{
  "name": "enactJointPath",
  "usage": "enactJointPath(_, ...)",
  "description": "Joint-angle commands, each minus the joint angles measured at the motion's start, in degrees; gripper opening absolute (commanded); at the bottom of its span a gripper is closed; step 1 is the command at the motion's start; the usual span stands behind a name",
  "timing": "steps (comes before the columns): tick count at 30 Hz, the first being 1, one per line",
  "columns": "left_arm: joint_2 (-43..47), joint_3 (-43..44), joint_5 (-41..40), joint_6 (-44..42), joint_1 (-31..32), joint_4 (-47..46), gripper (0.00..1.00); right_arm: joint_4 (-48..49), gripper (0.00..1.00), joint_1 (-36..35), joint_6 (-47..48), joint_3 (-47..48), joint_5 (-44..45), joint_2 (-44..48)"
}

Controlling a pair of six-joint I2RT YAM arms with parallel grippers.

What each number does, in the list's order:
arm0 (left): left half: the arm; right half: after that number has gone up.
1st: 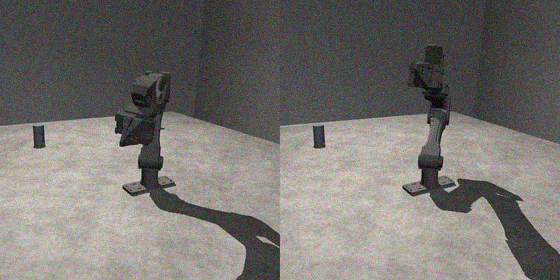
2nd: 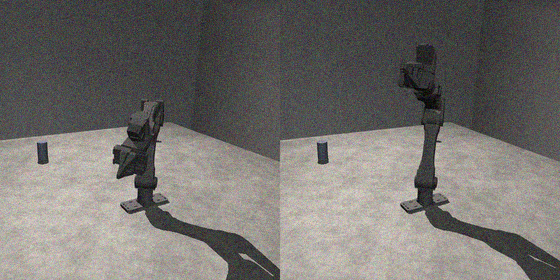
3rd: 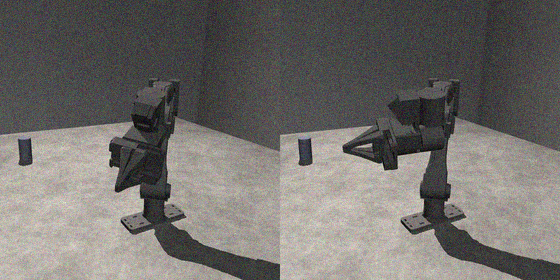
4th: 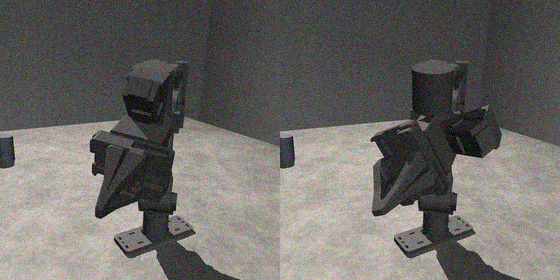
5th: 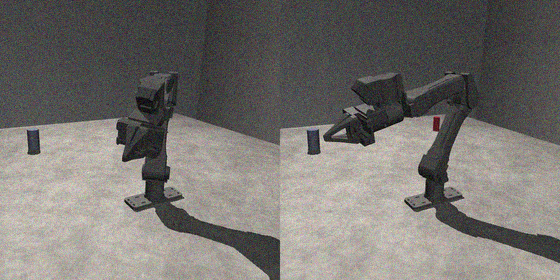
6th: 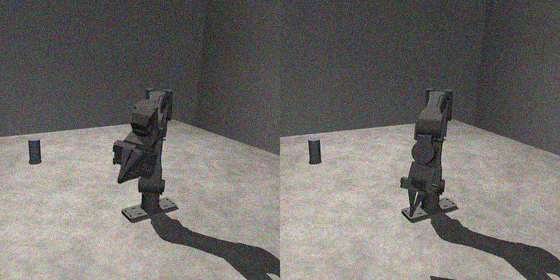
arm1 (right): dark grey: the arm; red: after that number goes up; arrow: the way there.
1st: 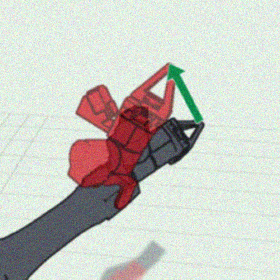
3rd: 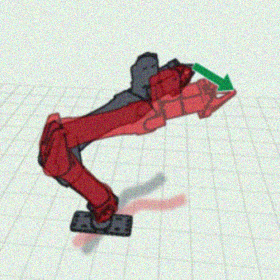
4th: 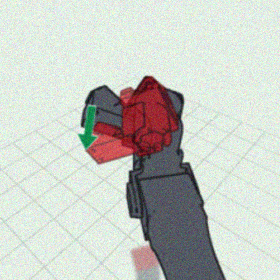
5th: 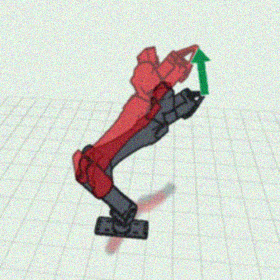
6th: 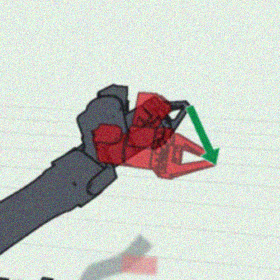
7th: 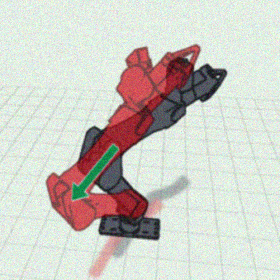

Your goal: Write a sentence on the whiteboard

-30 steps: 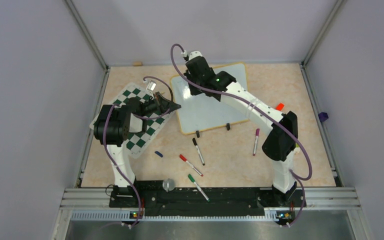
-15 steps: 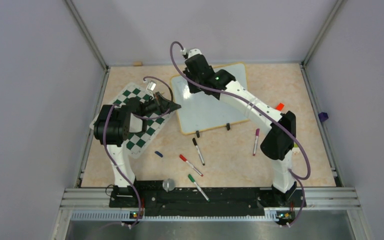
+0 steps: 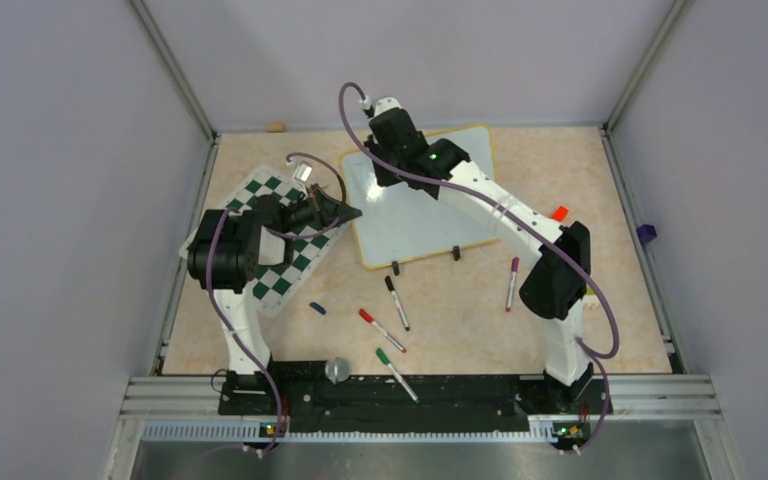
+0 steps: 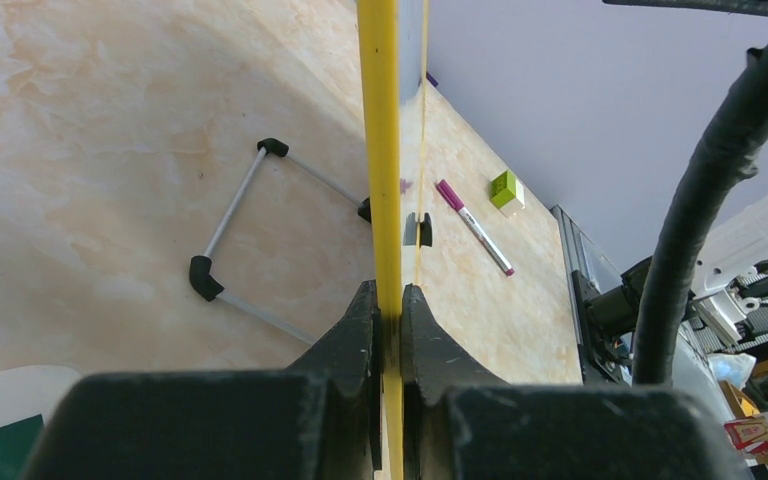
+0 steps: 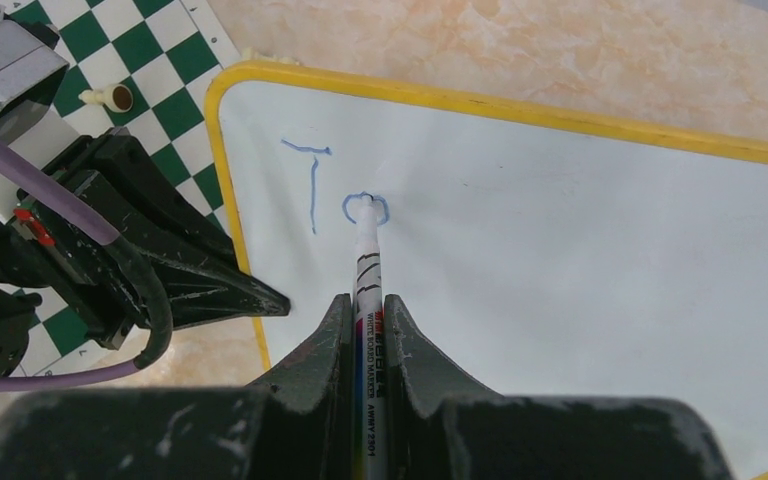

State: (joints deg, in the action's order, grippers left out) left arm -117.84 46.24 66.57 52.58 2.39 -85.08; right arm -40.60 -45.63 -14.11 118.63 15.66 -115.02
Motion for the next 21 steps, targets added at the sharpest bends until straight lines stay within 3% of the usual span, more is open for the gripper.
enactJointPath(1,2.46,-0.31,1.82,-4.41,0.07,-7.73,0.0,2.1,0.0,0.29,-0.14,2.5,-1.33,-1.47)
enactJointPath(8,2.29,-0.09,1.81,-4.15,0.07,-7.73,0.0,3.61,0.0,0.28,0.1,1.96,-2.68,0.12)
enactJointPath(15,2.12,-0.01,1.57,-4.13,-0.01,-7.73,0.0,14.14,0.0,0.34,1.35,-8.46,-5.64,8.33)
enactJointPath(21,2.0,0.01,1.29,-4.06,-0.02,-7.73,0.0,14.13,0.0,0.33,1.52,-11.04,-2.76,10.23)
